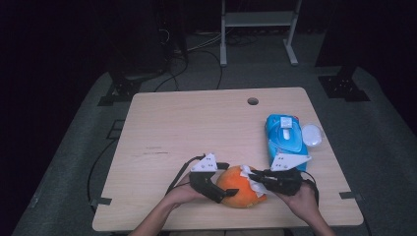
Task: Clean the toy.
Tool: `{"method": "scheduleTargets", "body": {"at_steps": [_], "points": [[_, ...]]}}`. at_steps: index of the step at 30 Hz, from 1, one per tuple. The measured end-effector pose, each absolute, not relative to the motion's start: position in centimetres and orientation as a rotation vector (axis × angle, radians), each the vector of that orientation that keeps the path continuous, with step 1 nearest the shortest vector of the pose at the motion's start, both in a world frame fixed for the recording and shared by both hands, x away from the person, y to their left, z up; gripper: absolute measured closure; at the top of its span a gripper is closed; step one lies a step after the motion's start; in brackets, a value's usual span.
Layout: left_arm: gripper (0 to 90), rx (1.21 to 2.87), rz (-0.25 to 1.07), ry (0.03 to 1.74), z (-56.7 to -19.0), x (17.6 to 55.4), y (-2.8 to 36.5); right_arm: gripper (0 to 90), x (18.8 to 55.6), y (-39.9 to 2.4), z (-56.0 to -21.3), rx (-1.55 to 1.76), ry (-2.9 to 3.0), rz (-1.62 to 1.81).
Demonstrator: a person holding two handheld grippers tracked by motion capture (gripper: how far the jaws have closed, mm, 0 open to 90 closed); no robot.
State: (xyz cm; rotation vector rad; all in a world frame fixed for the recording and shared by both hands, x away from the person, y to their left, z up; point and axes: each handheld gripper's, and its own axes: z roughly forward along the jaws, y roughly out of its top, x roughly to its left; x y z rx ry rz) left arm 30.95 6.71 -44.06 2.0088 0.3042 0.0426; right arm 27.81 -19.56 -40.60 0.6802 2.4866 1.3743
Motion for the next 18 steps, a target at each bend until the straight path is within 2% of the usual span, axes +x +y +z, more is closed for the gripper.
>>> {"method": "scheduleTargets", "body": {"at_steps": [3, 6, 8, 15, 18], "points": [[8.0, 2.019, 0.029, 0.298, -44.5, 30.9, 6.6, 82.8, 27.8, -18.9, -40.4, 0.653, 2.491, 1.353], [29.5, 2.046, 0.071, 0.308, -44.0, 30.5, 6.5, 82.8, 28.1, -18.8, -40.3, 0.653, 2.489, 1.351], [39.7, 2.033, 0.122, 0.296, -43.4, 30.3, 6.4, 82.8, 28.3, -18.7, -40.0, 0.657, 2.476, 1.351], [41.9, 1.974, 0.294, 0.275, -41.9, 30.4, 7.2, 82.8, 29.2, -18.7, -38.8, 0.684, 2.394, 1.419], [41.2, 1.961, 0.323, 0.306, -42.1, 31.0, 8.1, 82.8, 30.2, -17.5, -38.8, 0.682, 2.376, 1.429]]}}
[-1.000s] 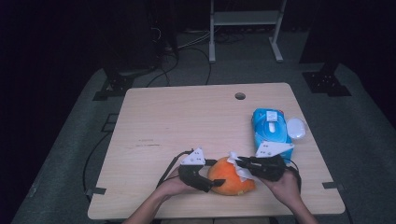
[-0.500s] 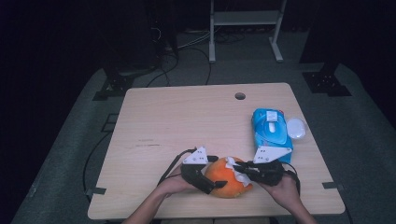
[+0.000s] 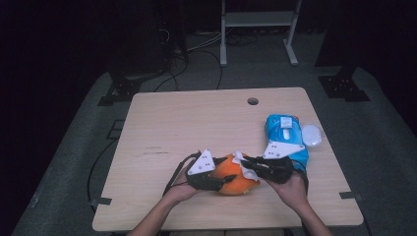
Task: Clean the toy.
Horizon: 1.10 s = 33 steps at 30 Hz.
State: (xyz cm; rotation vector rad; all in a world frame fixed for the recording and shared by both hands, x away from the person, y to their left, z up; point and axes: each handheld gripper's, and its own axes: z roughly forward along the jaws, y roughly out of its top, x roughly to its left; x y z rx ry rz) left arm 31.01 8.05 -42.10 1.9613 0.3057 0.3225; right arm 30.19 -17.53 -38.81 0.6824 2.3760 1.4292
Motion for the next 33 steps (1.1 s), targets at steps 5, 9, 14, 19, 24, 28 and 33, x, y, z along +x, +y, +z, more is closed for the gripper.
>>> {"method": "scheduleTargets", "body": {"at_steps": [5, 9, 14, 19, 24, 28, 33], "points": [[37.2, 1.994, 0.290, 0.362, -43.3, 32.1, 9.3, 82.8, 31.9, -16.0, -40.3, 0.720, 2.408, 1.438], [35.9, 1.997, 0.251, 0.396, -43.8, 32.6, 10.0, 82.8, 32.5, -16.5, -41.5, 0.766, 2.419, 1.465], [35.7, 1.991, 0.226, 0.434, -44.2, 32.9, 10.9, 82.8, 32.2, -17.7, -42.4, 0.810, 2.420, 1.438], [35.1, 1.996, 0.224, 0.445, -44.4, 33.1, 11.1, 82.8, 31.8, -18.4, -42.9, 0.849, 2.433, 1.414], [35.1, 1.969, 0.189, 0.484, -44.7, 33.7, 11.5, 82.8, 31.0, -17.0, -41.5, 0.753, 2.433, 1.479], [35.0, 1.967, 0.179, 0.485, -44.8, 33.8, 11.9, 82.9, 31.3, -16.8, -41.9, 0.755, 2.448, 1.466], [34.7, 1.965, 0.176, 0.479, -44.8, 33.8, 11.9, 82.8, 32.1, -18.3, -43.0, 0.849, 2.457, 1.426]]}}
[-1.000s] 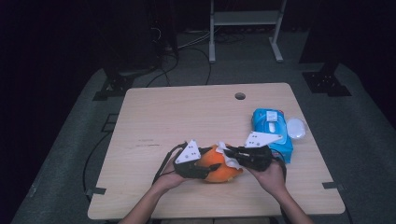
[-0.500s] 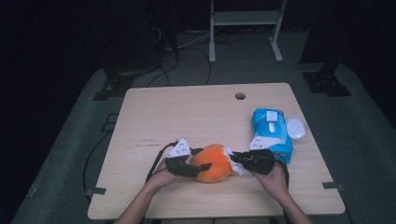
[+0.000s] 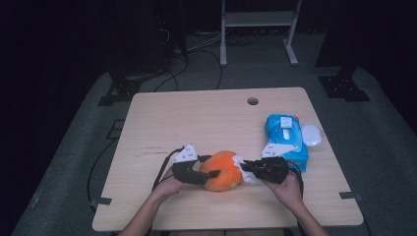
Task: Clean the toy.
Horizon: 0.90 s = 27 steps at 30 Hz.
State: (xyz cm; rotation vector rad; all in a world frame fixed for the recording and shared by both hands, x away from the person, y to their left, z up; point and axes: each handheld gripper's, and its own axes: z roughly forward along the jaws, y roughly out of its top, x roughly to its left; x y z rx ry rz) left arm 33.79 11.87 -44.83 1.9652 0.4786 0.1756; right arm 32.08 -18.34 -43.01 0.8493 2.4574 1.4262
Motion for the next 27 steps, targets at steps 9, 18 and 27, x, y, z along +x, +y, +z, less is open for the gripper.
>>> {"method": "scheduleTargets", "body": {"at_steps": [9, 18, 27], "points": [[33.5, 1.992, 0.191, 0.401, -44.8, 32.9, 10.6, 82.7, 32.1, -17.4, -41.6, 0.806, 2.420, 1.480], [33.1, 1.987, 0.177, 0.415, -44.8, 33.1, 11.0, 82.5, 33.0, -18.5, -43.1, 0.890, 2.436, 1.432], [30.9, 2.022, 0.194, 0.312, -44.6, 32.0, 9.9, 82.5, 32.6, -17.4, -41.7, 0.823, 2.411, 1.486]]}}
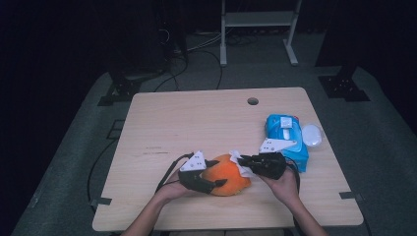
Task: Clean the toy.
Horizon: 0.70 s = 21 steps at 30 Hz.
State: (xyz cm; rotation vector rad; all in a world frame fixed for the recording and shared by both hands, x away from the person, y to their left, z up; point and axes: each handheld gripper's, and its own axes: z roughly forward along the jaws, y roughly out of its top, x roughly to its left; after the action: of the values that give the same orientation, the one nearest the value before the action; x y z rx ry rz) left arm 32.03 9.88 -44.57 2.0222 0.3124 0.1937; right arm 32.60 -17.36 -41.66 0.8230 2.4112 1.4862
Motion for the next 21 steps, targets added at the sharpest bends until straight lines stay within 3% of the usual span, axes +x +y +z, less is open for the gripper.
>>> {"method": "scheduleTargets", "body": {"at_steps": [10, 21], "points": [[31.0, 2.014, 0.162, 0.338, -44.7, 32.4, 10.4, 82.5, 33.1, -18.8, -43.5, 0.929, 2.454, 1.423], [30.9, 2.032, 0.166, 0.311, -44.6, 32.2, 10.4, 82.5, 32.9, -18.1, -42.6, 0.887, 2.442, 1.460]]}}
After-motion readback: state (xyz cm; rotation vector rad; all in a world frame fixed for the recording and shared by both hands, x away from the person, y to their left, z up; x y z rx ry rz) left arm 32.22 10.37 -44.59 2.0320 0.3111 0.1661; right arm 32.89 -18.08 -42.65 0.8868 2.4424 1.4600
